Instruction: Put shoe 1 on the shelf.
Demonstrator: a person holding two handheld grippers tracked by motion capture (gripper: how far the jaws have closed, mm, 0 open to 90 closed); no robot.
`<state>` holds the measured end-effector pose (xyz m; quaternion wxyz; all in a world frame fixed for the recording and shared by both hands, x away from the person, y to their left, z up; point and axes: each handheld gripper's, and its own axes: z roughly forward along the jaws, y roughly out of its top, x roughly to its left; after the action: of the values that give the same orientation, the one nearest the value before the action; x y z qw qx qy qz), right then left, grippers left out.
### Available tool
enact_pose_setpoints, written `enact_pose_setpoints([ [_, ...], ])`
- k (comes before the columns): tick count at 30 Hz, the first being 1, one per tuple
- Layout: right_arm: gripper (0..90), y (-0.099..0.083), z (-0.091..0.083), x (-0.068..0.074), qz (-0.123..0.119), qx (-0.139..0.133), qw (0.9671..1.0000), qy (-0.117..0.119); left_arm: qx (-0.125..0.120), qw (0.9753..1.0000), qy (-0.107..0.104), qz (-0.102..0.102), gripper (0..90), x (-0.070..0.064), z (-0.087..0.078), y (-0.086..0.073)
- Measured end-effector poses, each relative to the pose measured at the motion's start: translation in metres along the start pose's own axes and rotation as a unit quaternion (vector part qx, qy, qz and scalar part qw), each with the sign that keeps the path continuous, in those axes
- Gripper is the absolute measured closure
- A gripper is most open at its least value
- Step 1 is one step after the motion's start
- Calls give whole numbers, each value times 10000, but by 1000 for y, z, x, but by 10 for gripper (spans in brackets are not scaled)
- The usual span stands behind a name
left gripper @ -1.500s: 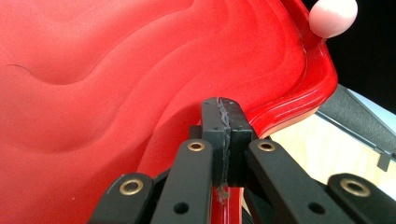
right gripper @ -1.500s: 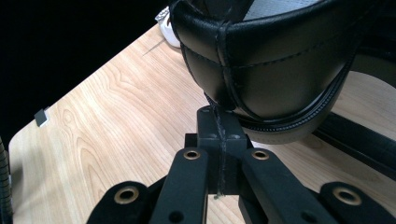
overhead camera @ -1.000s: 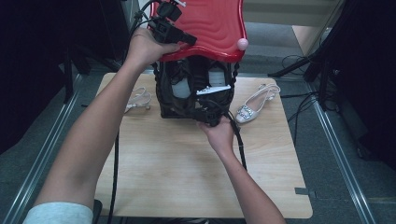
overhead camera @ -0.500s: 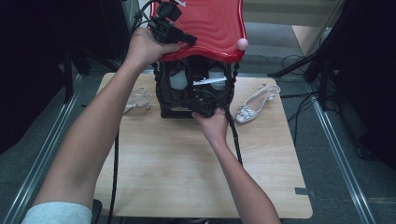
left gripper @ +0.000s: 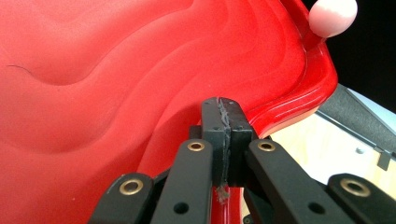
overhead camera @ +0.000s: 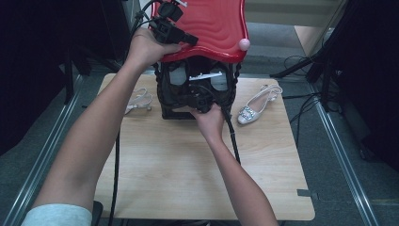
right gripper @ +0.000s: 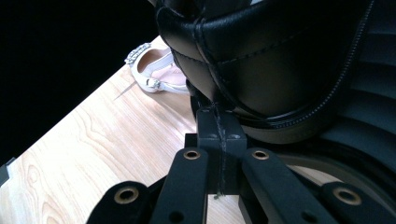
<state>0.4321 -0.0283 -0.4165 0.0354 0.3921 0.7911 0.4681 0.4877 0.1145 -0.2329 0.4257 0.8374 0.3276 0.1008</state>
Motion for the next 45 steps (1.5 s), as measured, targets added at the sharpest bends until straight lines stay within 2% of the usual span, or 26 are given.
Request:
enact_pose_setpoints([
  [6, 900, 2, 7, 1, -12, 54, 10000, -30, -6, 10000, 2, 19, 900, 0, 0, 0],
  [8, 900, 2, 9, 1, -6, 65, 10000, 24, 5, 10000, -2, 12, 900, 0, 0, 0],
  [14, 884, 1, 6, 6, -65, -9, 9999, 111, 10, 10000, -22, -10, 900, 1, 0, 0],
  [18, 887, 1, 2, 11, -309, -5, 9995, 6, 18, 10000, -25, -11, 900, 0, 0, 0],
  [20, 895, 2, 2, 8, -282, -46, 9996, -26, 21, 10000, -27, -30, 900, 0, -1, 0],
  [22, 900, 4, 3, 4, -161, -13, 9998, 74, 6, 10000, -15, -46, 900, 1, 0, 0],
  [23, 900, 5, 5, 2, -100, 112, 9999, 68, 13, 10000, -13, -32, 900, 1, 0, 0],
  [24, 900, 4, 8, 1, -149, 220, 9996, 7, 6, 10000, -8, -21, 900, 1, 0, 0],
  [25, 900, 3, 10, 1, -186, 158, 9997, 80, 2, 10000, -15, -26, 900, 0, 0, 0],
  [28, 900, 2, 10, 2, -121, 140, 9998, 99, -1, 10000, -29, -33, 897, 1, -1, 0],
  [34, 889, -6, -1, 6, -178, 60, 9997, 174, 19, 9996, -49, -266, 842, 1, -3, 1],
  [38, 856, -14, -12, 8, -232, 18, 9994, 246, 70, 9995, -50, -304, 760, 2, -9, 0],
  [42, 784, -23, -24, 10, -284, -73, 9991, 313, 50, 9997, -60, -215, 673, -3, -17, -3],
  [45, 714, -29, -31, 10, -351, -43, 9990, 267, -14, 9997, -154, -187, 623, -8, -24, -4],
])
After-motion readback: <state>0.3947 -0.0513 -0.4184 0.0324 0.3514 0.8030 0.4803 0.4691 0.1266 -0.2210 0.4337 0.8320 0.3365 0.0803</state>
